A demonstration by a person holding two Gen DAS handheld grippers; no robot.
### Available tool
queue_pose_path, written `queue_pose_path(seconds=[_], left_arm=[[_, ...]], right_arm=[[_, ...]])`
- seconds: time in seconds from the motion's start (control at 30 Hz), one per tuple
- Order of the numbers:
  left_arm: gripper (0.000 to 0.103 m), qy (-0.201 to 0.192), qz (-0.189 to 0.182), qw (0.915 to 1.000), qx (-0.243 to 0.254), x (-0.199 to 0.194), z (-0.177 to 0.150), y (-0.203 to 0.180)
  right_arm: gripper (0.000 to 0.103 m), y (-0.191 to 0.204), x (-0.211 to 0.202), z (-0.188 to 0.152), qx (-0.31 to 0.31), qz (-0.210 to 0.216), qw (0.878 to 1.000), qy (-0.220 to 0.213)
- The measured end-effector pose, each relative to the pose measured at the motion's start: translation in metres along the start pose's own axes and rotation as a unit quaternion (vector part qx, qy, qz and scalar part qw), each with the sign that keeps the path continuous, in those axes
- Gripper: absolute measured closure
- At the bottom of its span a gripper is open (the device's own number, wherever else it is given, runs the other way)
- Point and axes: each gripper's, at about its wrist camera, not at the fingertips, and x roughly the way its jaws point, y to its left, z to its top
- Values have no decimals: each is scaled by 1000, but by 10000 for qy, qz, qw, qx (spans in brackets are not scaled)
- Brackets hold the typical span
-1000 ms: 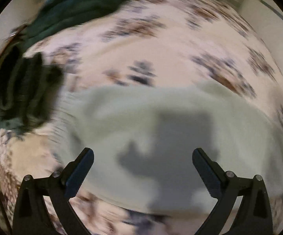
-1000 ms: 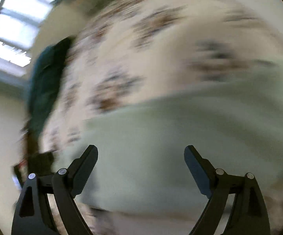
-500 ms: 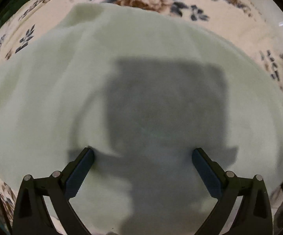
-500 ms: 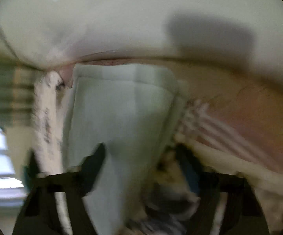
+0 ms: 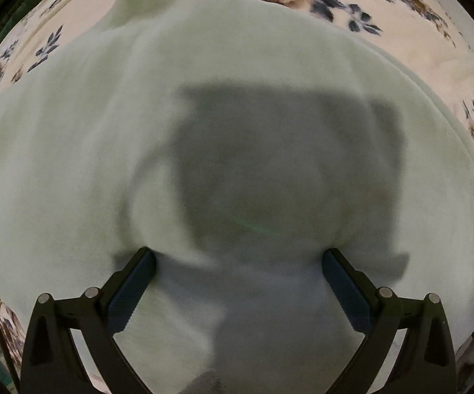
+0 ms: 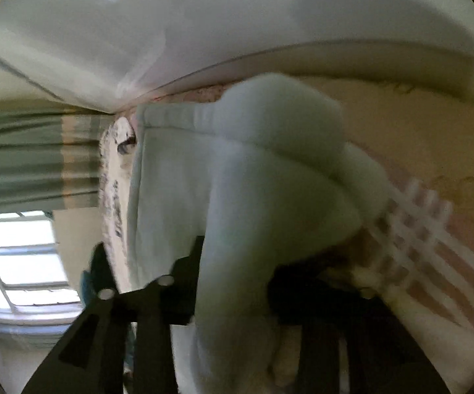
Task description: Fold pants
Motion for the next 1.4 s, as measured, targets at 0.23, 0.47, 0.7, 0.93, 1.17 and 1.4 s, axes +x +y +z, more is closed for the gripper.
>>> queue_pose_path(seconds=[0.23, 0.47, 0.7, 0.93, 1.17, 1.4], left_arm=[[0, -158, -51, 9999, 11, -4, -8, -8], [0, -509, 310, 9980, 200, -34, -15, -22], [0, -740, 133, 9972, 53, -74, -25, -4], [0, -758, -162, 9958, -492, -105, -38, 70], [0, -708, -43, 9918, -1065, -111, -52, 159], [0, -404, -553, 9898, -1249, -97, -39, 186]], right_arm=[[84, 28, -2, 3, -696, -868, 9930, -408], [84, 102, -12, -17, -1668, -867, 9811, -466], [84, 216, -42, -101, -3220, -564, 9438, -492], [84, 292, 3, -218, -4523, -362, 8911, -14], [84, 276, 114, -403, -6550, -982, 7445, 837], [60, 199, 147, -517, -7696, -1833, 5974, 1312]])
